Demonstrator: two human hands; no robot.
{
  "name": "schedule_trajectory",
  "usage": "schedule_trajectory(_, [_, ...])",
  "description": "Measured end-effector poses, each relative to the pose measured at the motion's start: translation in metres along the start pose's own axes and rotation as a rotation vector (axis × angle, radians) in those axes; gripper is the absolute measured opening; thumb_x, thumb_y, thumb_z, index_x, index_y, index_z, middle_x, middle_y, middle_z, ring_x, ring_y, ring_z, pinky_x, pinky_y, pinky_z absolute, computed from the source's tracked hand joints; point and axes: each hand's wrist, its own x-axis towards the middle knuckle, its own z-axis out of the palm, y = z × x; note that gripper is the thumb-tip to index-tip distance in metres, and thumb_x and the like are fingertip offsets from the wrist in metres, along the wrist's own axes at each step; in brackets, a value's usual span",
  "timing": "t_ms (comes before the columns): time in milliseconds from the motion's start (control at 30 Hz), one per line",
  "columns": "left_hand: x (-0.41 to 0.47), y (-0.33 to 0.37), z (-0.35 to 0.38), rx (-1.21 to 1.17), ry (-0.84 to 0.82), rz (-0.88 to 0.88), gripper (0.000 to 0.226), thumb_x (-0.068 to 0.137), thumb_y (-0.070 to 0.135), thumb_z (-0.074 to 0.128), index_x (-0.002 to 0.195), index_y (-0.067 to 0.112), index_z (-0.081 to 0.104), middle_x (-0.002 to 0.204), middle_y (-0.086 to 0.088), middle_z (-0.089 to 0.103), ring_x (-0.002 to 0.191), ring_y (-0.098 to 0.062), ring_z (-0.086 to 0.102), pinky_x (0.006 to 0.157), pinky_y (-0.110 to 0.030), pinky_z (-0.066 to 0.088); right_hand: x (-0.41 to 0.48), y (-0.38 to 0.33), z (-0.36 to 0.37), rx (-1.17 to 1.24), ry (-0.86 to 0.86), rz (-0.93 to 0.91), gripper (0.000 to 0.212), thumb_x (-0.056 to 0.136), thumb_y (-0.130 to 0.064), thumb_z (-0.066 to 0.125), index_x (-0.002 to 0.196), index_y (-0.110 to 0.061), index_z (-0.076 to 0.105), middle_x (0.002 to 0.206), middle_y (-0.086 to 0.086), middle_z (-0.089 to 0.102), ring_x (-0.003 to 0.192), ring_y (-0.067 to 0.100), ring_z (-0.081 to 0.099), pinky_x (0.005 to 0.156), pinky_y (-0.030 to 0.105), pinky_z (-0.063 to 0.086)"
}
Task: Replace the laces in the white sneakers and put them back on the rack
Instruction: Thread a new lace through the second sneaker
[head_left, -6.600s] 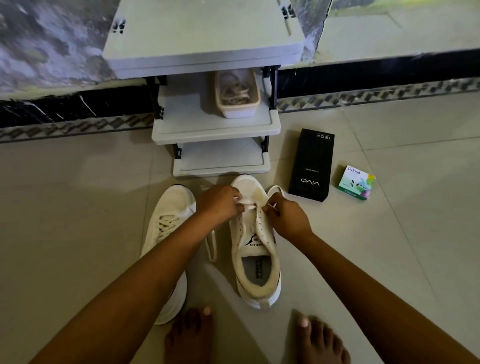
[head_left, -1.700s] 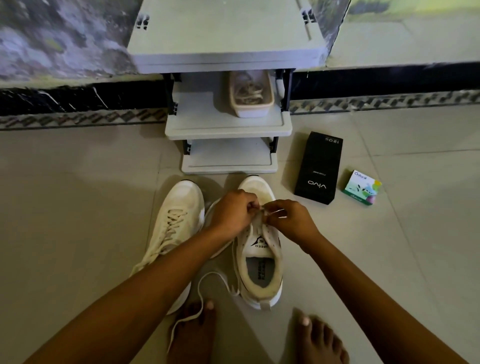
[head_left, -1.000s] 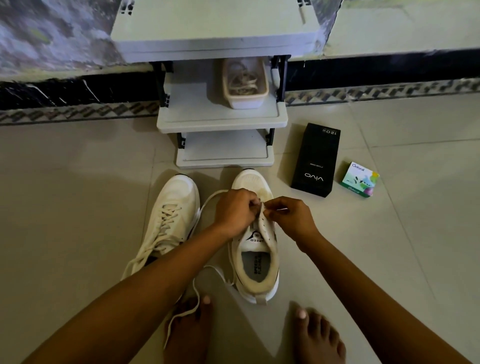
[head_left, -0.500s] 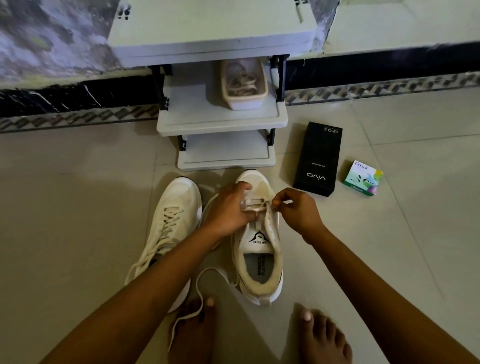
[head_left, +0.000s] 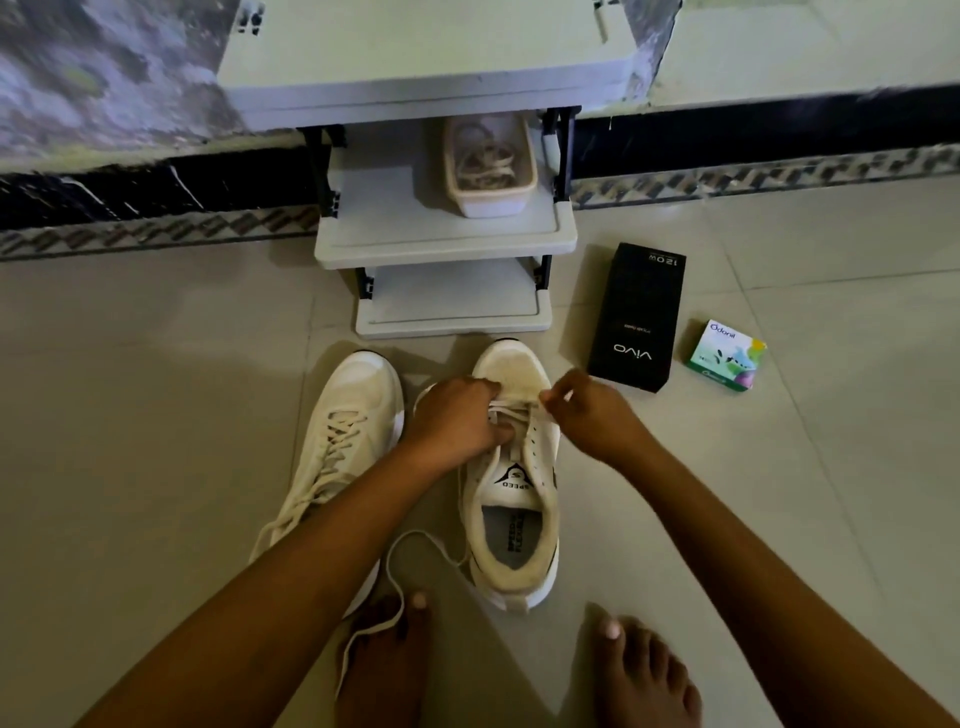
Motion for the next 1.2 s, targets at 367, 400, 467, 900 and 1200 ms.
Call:
schedule_trajectory(367, [-0.001,-0.002,0.003,-0.007,-0.026,-0.010,0.064,0.083,0.042,0.064,0.139,0.021,0.044,0.129,-0.007,0.058,0.115,-0.025,0.055,0.092,-0.034,0.045,-0.012,-0.019,-0.043,0.933,-0.028,-0.097,0.023,0.100,-0.027,0.037,0.096,-0.018,0.059,0.096,-0.002,0.064,0.089,0.012,0.061,0.075,0.023,0.049])
schedule_trajectory(400, [-0.001,-0.002,0.003,-0.002,-0.027,-0.014,0.065,0.082,0.043,0.064,0.140,0.021,0.043,0.130,-0.007,0.057,0.115,-0.025,0.055,0.092,-0.034,0.045,-0.013,-0.021,-0.048,1.055,-0.038,-0.103,0.026,0.100,-0.027,0.035,0.096,-0.017,0.058,0.095,0.000,0.066,0.089,0.014,0.064,0.079,0.025,0.052])
schedule_trajectory(467, [-0.001,-0.001,0.003,0.011,-0.027,-0.018,0.065,0.083,0.044,0.063,0.140,0.022,0.043,0.130,-0.007,0.058,0.115,-0.026,0.055,0.092,-0.033,0.045,-0.013,-0.024,-0.047,1.090,-0.003,-0.015,0.024,0.101,-0.027,0.035,0.088,-0.015,0.051,0.080,0.003,0.061,0.075,0.018,0.059,0.078,0.031,0.050])
schedule_trajectory(900, [-0.002,0.002,0.005,0.028,-0.014,-0.006,0.059,0.084,0.043,0.061,0.136,0.021,0.046,0.123,-0.008,0.061,0.111,-0.026,0.057,0.091,-0.035,0.047,0.006,-0.005,-0.003,-0.368,-0.100,-0.182,0.028,0.098,-0.023,0.047,0.118,-0.006,0.053,0.107,0.011,0.059,0.095,0.023,0.057,0.076,0.027,0.045])
schedule_trajectory(1200, [-0.001,0.001,0.005,0.069,-0.005,-0.012,0.056,0.083,0.043,0.061,0.134,0.021,0.049,0.123,-0.007,0.061,0.111,-0.026,0.057,0.090,-0.034,0.046,-0.022,-0.043,-0.079,0.751,-0.091,-0.234,0.028,0.101,-0.029,0.031,0.103,-0.016,0.056,0.094,-0.006,0.061,0.087,0.010,0.059,0.078,0.025,0.048])
